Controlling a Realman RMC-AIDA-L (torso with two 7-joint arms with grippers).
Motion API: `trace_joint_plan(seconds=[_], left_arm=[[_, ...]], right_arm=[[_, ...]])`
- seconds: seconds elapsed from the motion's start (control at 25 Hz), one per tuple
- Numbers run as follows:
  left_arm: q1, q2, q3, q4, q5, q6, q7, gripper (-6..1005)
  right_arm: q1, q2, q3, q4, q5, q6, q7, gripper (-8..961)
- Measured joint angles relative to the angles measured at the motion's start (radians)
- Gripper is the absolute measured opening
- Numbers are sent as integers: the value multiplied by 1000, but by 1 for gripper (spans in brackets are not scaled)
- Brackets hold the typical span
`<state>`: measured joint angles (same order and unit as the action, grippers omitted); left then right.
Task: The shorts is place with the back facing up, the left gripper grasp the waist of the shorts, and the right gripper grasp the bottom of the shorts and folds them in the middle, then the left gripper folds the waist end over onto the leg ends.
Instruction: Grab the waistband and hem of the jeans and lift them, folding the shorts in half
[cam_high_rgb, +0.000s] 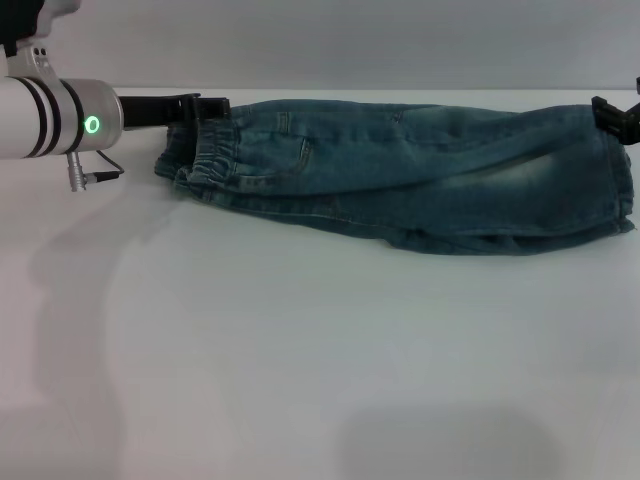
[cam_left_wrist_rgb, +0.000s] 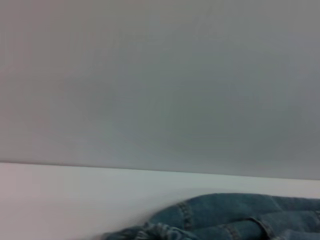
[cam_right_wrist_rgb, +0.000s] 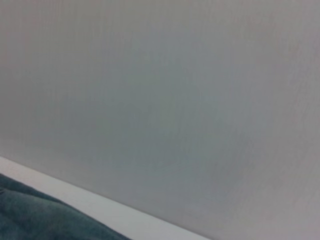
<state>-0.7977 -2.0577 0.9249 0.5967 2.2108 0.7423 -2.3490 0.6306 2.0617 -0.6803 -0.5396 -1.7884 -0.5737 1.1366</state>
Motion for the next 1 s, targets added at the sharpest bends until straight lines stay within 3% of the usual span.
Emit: trace_joint_plan(seconds=[0.16, 0.4, 0.56, 0.76, 1.0], left_arm=[[-10, 0, 2, 0, 3, 30, 4, 671], [-7, 4, 11, 29, 4, 55, 8, 851], [6, 23, 6, 73, 21, 126, 8, 848], [26, 63, 1, 89, 28, 203, 1, 847], [48, 76, 0, 131, 28, 295, 9, 846]], right_arm=[[0, -1, -12, 10, -1, 1, 0, 590], [-9, 0, -8, 5, 3, 2, 6, 603], [-15, 0, -2, 3, 5, 2, 7, 603], [-22, 1, -1, 3, 6, 2, 7, 603], [-25, 1, 0, 3, 7, 2, 7, 603]])
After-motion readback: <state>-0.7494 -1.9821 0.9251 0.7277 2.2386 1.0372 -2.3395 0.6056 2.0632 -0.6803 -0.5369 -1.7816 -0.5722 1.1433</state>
